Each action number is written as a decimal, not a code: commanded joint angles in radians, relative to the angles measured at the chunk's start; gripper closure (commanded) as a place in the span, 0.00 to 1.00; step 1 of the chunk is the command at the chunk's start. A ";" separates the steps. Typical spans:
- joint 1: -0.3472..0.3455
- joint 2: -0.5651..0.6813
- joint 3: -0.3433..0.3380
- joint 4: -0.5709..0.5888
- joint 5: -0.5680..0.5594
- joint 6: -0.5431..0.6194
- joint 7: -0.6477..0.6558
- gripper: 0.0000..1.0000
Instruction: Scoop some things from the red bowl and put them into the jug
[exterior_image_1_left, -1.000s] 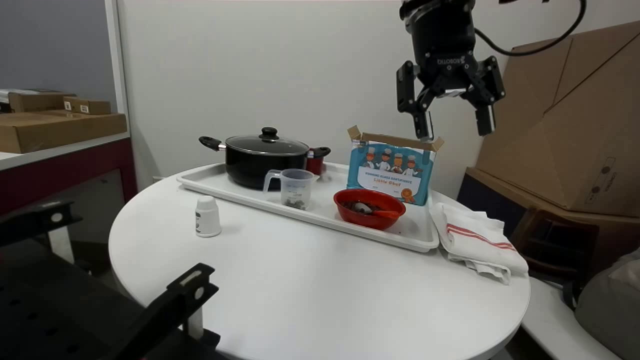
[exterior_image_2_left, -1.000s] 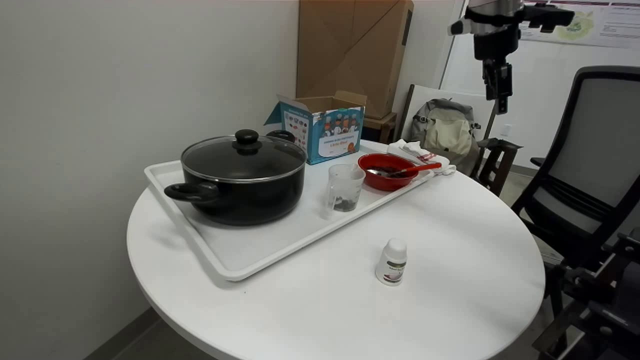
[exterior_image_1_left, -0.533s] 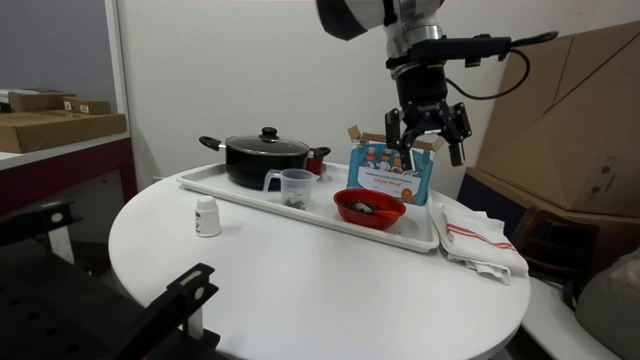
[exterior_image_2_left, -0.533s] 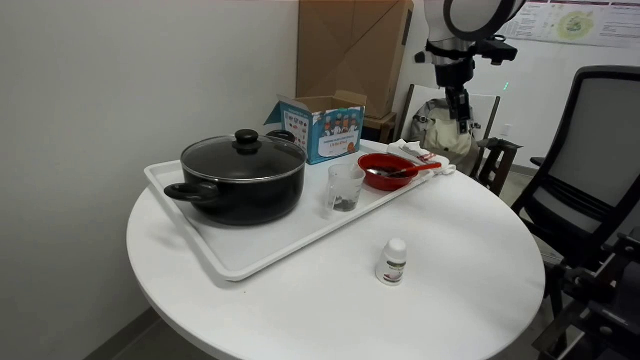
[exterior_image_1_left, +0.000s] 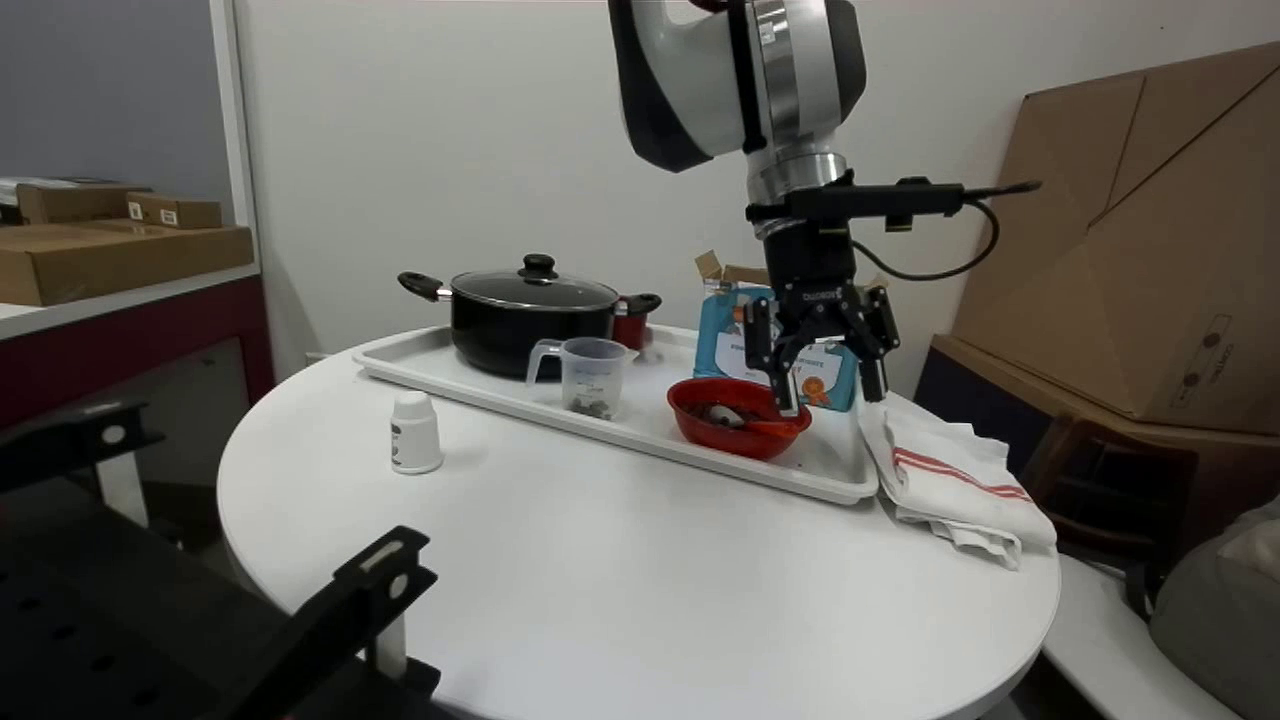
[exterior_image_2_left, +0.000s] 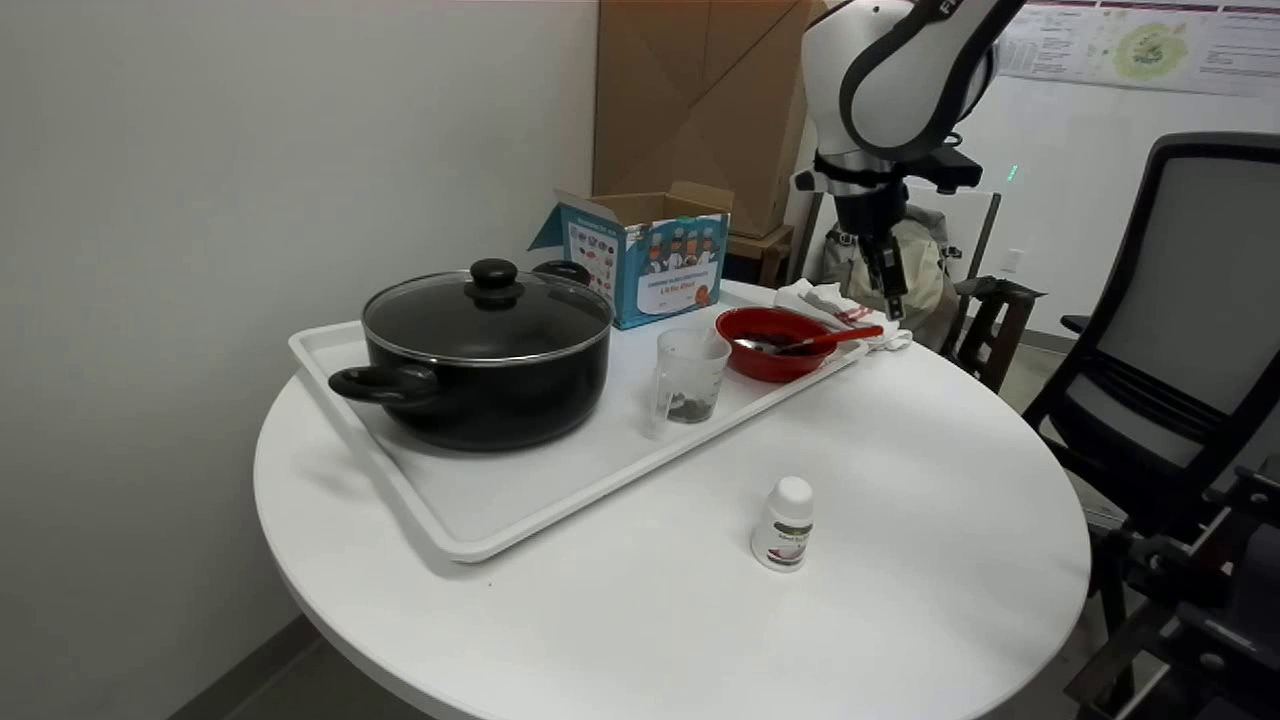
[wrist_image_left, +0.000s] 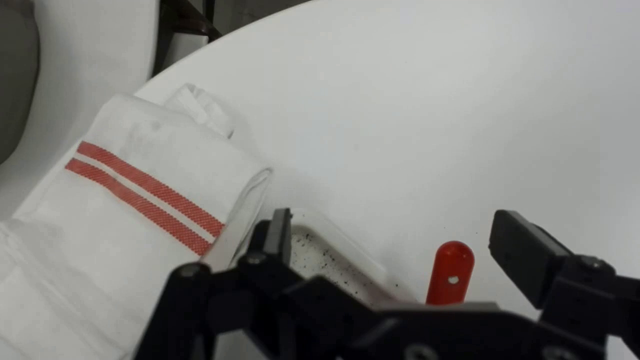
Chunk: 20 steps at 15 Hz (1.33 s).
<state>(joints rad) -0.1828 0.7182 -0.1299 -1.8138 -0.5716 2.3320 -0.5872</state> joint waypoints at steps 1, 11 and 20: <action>0.013 0.037 -0.002 0.038 0.001 -0.023 0.012 0.00; 0.028 0.041 0.003 0.024 0.014 -0.019 0.093 0.37; 0.034 0.040 0.014 0.007 0.015 -0.007 0.104 0.93</action>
<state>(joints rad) -0.1581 0.7593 -0.1179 -1.8059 -0.5648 2.3291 -0.4960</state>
